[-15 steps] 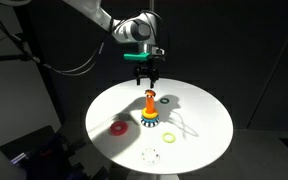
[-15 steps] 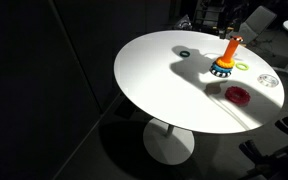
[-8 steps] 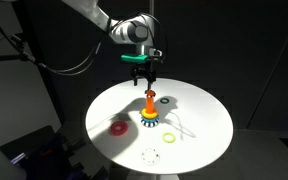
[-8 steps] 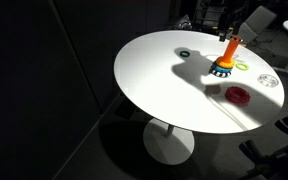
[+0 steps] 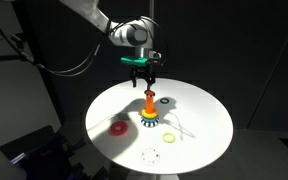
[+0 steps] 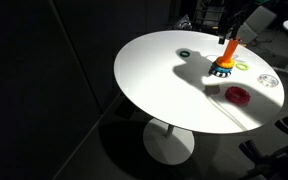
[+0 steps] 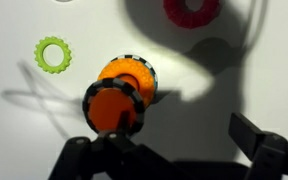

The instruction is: Take the orange ring off of the ring toss then place a black and white one onto it

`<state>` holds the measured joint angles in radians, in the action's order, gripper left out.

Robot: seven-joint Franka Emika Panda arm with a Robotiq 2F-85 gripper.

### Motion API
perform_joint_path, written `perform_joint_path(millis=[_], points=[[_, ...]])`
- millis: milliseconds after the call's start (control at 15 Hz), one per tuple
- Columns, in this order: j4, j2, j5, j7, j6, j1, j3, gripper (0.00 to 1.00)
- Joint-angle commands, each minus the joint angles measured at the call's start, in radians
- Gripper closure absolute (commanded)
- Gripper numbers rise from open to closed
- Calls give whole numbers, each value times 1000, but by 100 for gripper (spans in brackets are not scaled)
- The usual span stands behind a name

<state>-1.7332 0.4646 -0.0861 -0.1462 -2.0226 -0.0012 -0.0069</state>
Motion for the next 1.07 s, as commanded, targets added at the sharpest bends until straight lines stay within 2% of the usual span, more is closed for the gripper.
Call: perform_joint_path(millis=[0, 667, 1000], points=[[-44, -37, 22, -33, -22, -18, 17, 0], [-84, -85, 19, -24, -21, -16, 17, 0], [-92, -117, 15, -6, 50, -12, 10, 0]])
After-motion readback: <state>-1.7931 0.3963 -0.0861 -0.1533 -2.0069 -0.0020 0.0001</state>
